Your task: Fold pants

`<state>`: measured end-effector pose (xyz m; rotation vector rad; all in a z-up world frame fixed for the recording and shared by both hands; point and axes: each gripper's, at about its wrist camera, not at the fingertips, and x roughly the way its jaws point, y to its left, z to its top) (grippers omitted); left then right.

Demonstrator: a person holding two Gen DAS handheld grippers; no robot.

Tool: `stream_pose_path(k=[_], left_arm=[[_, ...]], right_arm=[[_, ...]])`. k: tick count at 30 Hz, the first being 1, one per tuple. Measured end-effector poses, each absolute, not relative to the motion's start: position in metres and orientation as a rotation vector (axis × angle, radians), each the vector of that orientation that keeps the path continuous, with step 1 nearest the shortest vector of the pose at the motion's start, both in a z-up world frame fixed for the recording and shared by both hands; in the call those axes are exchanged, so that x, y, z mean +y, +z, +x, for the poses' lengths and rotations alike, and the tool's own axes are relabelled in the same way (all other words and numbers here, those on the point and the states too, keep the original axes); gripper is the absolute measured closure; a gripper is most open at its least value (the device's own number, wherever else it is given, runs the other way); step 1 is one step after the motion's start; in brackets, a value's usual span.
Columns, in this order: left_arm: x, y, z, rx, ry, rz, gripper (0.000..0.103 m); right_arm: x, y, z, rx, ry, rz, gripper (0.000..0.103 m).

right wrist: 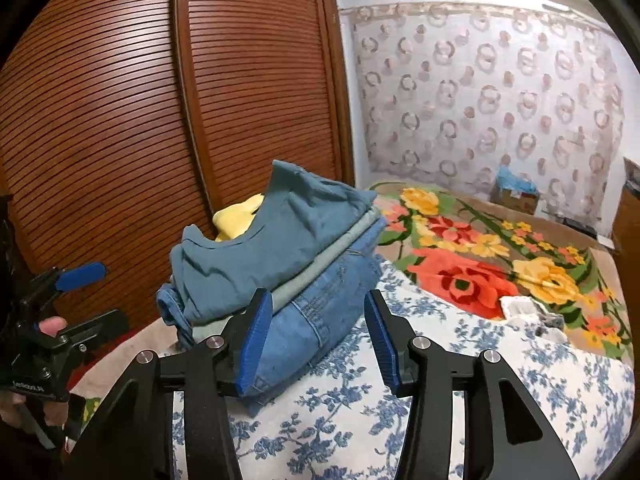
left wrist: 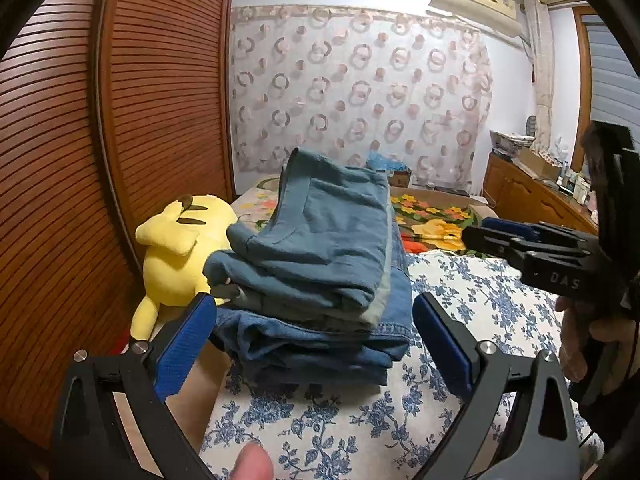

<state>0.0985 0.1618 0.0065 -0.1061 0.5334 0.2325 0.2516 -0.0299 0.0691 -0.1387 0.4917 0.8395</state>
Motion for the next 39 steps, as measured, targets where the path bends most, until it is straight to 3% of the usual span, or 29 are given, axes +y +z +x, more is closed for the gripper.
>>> stream_pose_path(k=[21,29,39], left_arm=[[0.107,0.014,0.084,0.516,0.124,-0.076,0.004],[0.069,0.011,0.081,0.534,0.055,-0.055,0.004],[0.019,0.012,0.083,0.543,-0.033,-0.021,0.004]], right_arm=[[-0.093,0.069,0.172,0.474,0.726,-0.083,0.045],[-0.129,0.066,0.139,0.505,0.62,-0.05,0.022],[-0.165,0.073,0.104,0.498,0.46,-0.011,0.017]])
